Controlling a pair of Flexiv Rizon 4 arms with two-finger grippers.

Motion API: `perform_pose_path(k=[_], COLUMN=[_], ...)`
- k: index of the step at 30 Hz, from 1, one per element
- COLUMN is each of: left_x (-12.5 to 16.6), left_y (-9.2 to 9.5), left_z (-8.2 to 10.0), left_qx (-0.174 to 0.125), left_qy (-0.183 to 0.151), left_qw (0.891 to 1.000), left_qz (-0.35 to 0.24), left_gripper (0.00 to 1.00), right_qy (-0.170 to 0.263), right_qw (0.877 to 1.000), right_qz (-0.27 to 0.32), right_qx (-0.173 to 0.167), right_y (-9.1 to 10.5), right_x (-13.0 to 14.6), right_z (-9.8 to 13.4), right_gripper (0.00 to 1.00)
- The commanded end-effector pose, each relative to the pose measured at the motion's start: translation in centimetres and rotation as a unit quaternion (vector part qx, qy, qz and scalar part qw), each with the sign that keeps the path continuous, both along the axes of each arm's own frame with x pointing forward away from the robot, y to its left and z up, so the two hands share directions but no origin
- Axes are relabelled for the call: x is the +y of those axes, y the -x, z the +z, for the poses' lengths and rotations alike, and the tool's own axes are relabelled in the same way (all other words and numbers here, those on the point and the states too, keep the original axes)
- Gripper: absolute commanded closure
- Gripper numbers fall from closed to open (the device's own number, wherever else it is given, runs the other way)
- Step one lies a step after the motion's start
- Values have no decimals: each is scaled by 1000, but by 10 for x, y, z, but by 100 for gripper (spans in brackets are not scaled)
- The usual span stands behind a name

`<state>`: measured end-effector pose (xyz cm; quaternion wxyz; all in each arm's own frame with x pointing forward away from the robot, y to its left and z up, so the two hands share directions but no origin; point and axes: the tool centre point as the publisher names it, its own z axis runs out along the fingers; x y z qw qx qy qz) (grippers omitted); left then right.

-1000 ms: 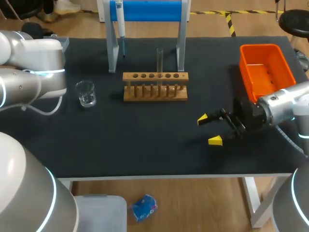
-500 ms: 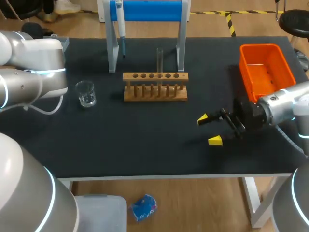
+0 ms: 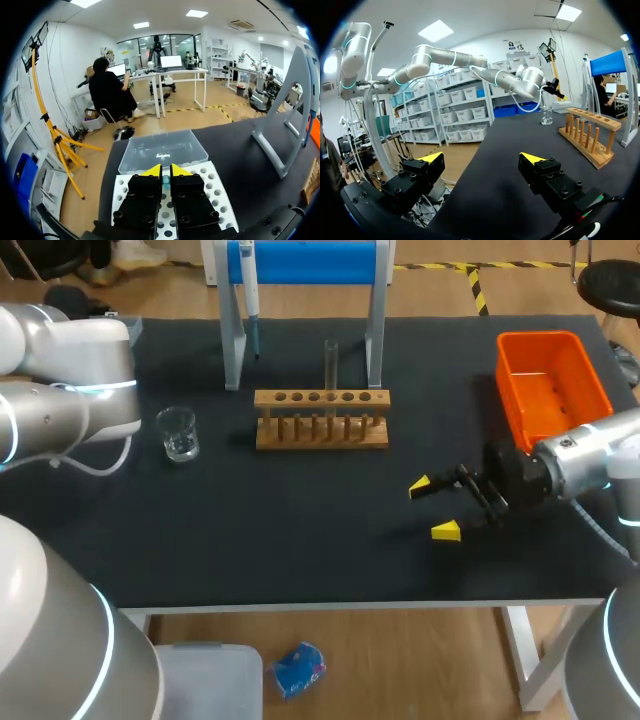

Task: Invert the test tube, pick up the pipette, mount the tip to pipette, aspirate from beaker and dispense into the tube, eject the tip, return the pipette, and cap with the stopper.

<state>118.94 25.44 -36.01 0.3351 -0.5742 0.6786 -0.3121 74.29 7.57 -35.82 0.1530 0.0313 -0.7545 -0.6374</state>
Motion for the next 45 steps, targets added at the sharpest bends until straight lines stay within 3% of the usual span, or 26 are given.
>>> perform_pose_path(k=[1,14,17,20,24,28,33,36,40,45], left_x=[1,-4,-7,-15,-28,-50,-79,-99,-122,-149], left_y=[2,14,18,25,39,61,91,112,139,174], left_z=[3,35,48,66,91,115,138,153,167,180], left_qx=[-6,-29,-37,-47,-49,-36,-29,-34,-25,10], left_qy=[-1,-18,-8,-20,-34,-31,-26,-22,-9,27], left_qw=[1000,999,999,999,997,990,969,947,916,858], left_qz=[-1,-3,-6,-18,-52,-132,-242,-318,-401,-513], left_gripper=[100,100,100,100,100,100,100,100,100,100], right_qy=[0,0,0,0,0,0,0,0,0,0], right_qw=[1000,1000,1000,1000,1000,1000,1000,1000,1000,1000], right_qz=[0,0,0,0,0,0,0,0,0,0], right_qx=[0,0,0,0,0,0,0,0,0,0], right_y=[0,0,0,0,0,0,0,0,0,0], right_x=[0,0,0,0,0,0,0,0,0,0], right_z=[0,0,0,0,0,0,0,0,0,0], right_gripper=[0,0,0,0,0,0,0,0,0,0])
